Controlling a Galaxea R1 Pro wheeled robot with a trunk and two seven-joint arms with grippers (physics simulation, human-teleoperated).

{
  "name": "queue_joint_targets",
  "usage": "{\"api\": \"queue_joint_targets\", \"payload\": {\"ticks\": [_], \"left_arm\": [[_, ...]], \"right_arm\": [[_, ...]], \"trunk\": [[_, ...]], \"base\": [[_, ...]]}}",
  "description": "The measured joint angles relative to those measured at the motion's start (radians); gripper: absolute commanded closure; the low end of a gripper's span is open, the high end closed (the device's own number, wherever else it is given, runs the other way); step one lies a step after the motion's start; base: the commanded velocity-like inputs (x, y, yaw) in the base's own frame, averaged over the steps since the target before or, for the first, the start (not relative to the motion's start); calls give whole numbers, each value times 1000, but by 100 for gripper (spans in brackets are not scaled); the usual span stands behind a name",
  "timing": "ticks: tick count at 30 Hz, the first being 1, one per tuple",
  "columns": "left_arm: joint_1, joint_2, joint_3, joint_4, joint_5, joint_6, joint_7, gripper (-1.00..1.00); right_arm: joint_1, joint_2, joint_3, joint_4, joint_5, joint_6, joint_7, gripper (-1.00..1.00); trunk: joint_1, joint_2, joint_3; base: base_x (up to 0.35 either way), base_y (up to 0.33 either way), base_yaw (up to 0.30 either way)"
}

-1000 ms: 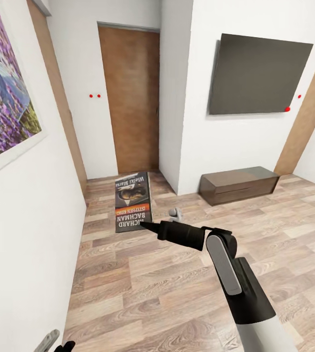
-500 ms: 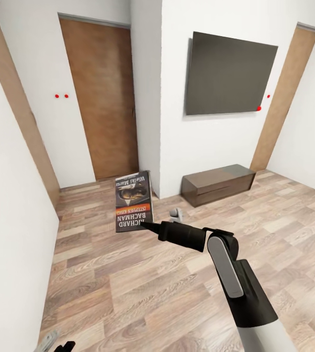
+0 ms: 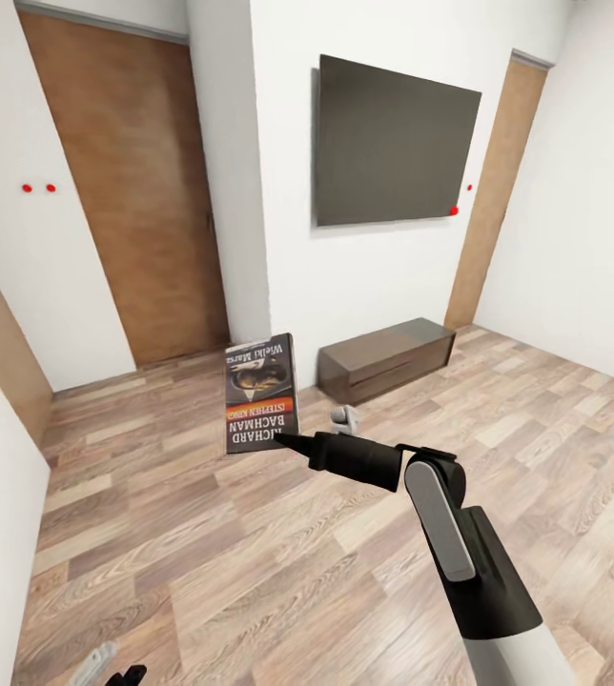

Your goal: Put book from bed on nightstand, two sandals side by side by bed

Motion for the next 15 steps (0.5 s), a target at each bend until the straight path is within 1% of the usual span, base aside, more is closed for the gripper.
{"api": "queue_joint_targets", "payload": {"ticks": [4,9,15], "left_arm": [[0,-1,0,0,1,0,0,-100],[0,-1,0,0,1,0,0,-100],[0,-1,0,0,1,0,0,-100]], "right_arm": [[0,-4,-1,0,0,0,0,100],[0,-19,-3,0,-4,-1,0,100],[0,-26,-3,0,-6,-2,0,100]], "trunk": [[0,0,0],[0,0,0],[0,0,0]], "base": [[325,0,-268],[325,0,-268],[325,0,-268]]}}
